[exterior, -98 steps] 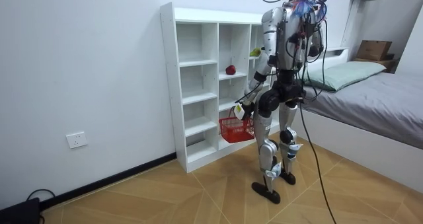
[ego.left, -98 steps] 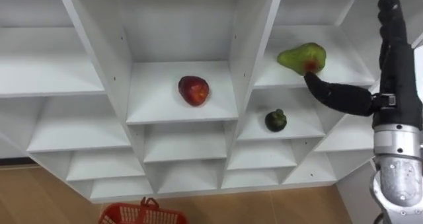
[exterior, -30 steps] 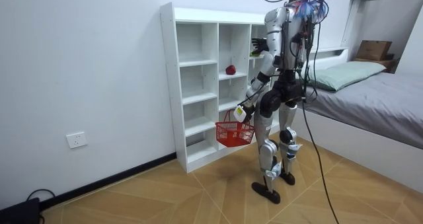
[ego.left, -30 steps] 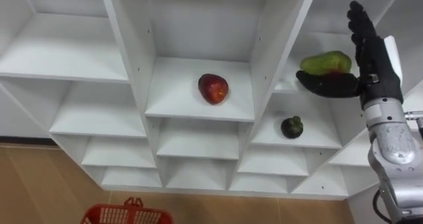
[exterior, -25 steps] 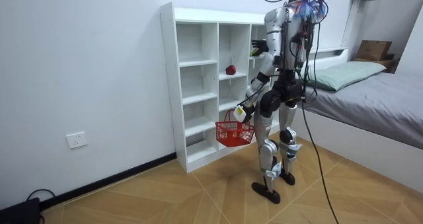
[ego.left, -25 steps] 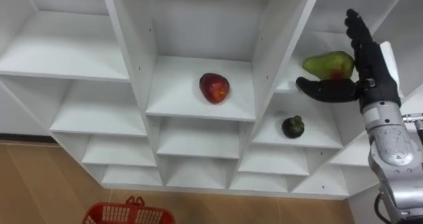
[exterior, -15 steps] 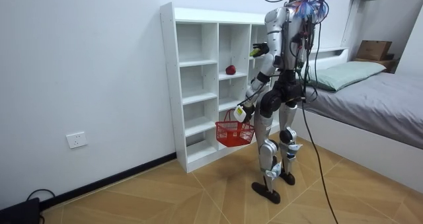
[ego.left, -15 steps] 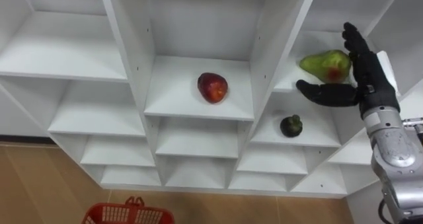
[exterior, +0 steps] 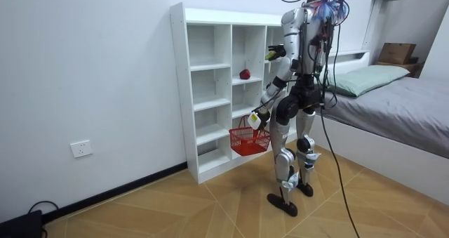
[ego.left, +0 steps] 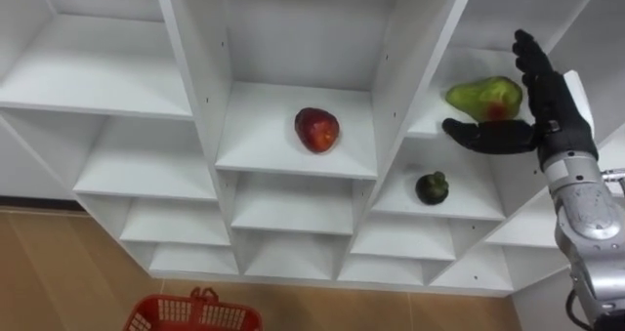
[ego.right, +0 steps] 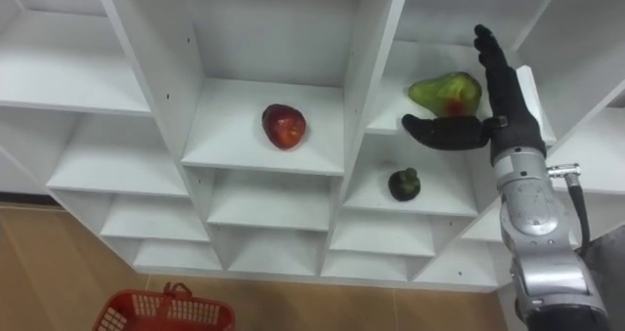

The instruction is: Collect fruits from the closet

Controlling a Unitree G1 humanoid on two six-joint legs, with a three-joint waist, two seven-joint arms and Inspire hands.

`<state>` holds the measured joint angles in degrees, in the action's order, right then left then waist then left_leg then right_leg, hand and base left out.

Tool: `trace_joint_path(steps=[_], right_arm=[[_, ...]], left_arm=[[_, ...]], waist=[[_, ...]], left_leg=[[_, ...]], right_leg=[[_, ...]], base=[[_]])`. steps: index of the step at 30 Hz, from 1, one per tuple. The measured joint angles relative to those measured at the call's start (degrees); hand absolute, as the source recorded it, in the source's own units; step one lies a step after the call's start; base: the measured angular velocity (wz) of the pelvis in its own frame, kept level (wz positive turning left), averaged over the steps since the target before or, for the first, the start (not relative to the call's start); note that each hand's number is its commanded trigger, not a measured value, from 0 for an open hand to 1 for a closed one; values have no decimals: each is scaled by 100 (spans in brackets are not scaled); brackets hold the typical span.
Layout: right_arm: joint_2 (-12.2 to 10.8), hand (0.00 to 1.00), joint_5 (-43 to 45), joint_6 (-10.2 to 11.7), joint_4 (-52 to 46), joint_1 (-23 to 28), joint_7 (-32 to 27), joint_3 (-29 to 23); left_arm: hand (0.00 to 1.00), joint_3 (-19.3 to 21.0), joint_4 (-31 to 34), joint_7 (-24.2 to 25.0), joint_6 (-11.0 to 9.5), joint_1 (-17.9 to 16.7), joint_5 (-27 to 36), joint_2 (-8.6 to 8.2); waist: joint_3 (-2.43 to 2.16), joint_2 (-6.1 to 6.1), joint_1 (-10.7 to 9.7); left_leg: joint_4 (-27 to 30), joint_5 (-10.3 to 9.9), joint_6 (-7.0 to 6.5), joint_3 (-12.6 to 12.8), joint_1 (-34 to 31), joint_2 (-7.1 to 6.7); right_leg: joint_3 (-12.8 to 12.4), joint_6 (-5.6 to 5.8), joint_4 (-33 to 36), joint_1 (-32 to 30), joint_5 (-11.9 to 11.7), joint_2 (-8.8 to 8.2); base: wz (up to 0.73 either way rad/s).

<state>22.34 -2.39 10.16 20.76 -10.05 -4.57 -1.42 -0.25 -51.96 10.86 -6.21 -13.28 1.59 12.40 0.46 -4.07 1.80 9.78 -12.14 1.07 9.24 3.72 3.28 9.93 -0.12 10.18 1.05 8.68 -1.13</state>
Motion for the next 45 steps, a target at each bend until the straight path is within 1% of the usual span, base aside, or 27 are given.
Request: trace_joint_path(steps=[3, 8, 14, 16, 17, 18, 19, 20, 21, 22, 24, 25, 28, 36, 41, 45], right_arm=[[4, 0, -64, -1, 82, 0, 64, -2], [10, 0, -86, -2, 105, 0, 168, -2], [10, 0, -183, -1, 232, 0, 170, -2], [9, 0, -193, 36, 335, -1, 170, 0], [9, 17, -190, 38, 338, -1, 172, 0], [9, 49, -190, 38, 368, -1, 173, 2], [9, 74, -191, 39, 385, -1, 173, 2], [9, 96, -190, 46, 408, -1, 173, 2], [9, 100, -190, 57, 413, -2, 169, 2], [9, 100, -191, 71, 423, -3, 162, 0], [10, 100, -235, 191, 536, -26, 150, -14], [14, 100, -241, 217, 561, -37, 149, -37], [119, 100, -420, 292, 759, -134, 151, -64], [132, 100, -396, 302, 784, -164, -47, -156], [130, 100, -396, 300, 784, -163, -59, -149], [121, 100, -403, 302, 784, -163, -55, -149]], left_arm=[[100, 1, 30, 12, 0, -12, -1, 0], [100, 12, 30, 71, 0, -19, -1, 0], [100, 11, 20, 81, 0, -44, 3, -2], [100, 6, 7, 81, 0, -57, 7, -1], [100, 4, 7, 83, 0, -78, 7, -2], [100, 5, 0, 82, 0, -80, 13, -2], [100, 5, -9, 82, -1, -80, 13, -2], [100, 5, -55, 83, -5, -79, 12, -2], [100, 7, -86, 82, -6, -71, 13, -2], [100, 10, -87, 82, -6, -70, 13, -2], [100, 11, -92, 82, -8, -53, 28, 7], [100, 11, -96, 82, -8, -53, 32, 8], [100, 9, -200, 82, -9, -7, 35, 9], [100, -11, -223, 80, -10, 26, 37, 10], [100, -11, -269, 63, -12, 50, 33, 10], [100, -8, -281, 85, -15, 49, 27, 9]], waist=[[5, 17, -1], [-10, 43, 4], [-14, 51, 6], [-14, 52, 8], [-11, 56, 8], [-9, 57, 10], [-9, 57, 10], [-10, 58, 16], [-10, 57, 16], [-10, 57, 15], [-16, 53, 6], [-17, 53, 6], [-22, 53, 7], [-23, 66, 12], [-14, 90, 16], [-26, 118, 13]], left_leg=[[0, 0, 0, -1, -10, 0], [0, 2, -3, 3, -3, -3], [6, 6, -4, -1, 7, -3], [5, 6, -4, -4, 26, -4], [1, 6, -4, -5, 51, -4], [-2, 6, -4, -6, 70, -4], [-3, 6, -4, -5, 76, -5], [-3, 6, -4, -7, 79, -8], [-3, 8, -8, -8, 78, -10], [-2, 9, -8, -8, 79, -11], [0, 9, -8, -5, 73, -11], [0, 9, -8, -7, 73, -11], [2, 9, -9, -1, 74, -12], [-4, 9, -8, 1, 78, -11], [-5, 9, -8, 1, 70, -10], [-3, 9, -8, 4, 67, -11]], right_leg=[[4, 1, 27, 0, 0, -4], [2, 1, 33, 3, 1, -7], [3, 1, 37, 18, 1, -8], [4, 1, 40, 41, 1, -10], [4, 1, 40, 60, 1, -10], [12, 1, 38, 85, 1, -11], [15, 1, 38, 92, 1, -13], [17, 2, 39, 97, 1, -16], [19, 2, 39, 97, 1, -19], [18, 1, 39, 97, 1, -20], [15, 1, 34, 101, 1, -19], [15, 1, 33, 101, 1, -19], [8, 1, 31, 101, 1, -18], [-5, 2, 25, 99, 1, -11], [4, 1, 32, 92, 1, -13], [3, 2, 34, 87, 1, -16]], base=[[0], [0], [0], [0], [0], [0], [0], [0], [0], [0], [0], [0], [0], [0], [0], [0]])
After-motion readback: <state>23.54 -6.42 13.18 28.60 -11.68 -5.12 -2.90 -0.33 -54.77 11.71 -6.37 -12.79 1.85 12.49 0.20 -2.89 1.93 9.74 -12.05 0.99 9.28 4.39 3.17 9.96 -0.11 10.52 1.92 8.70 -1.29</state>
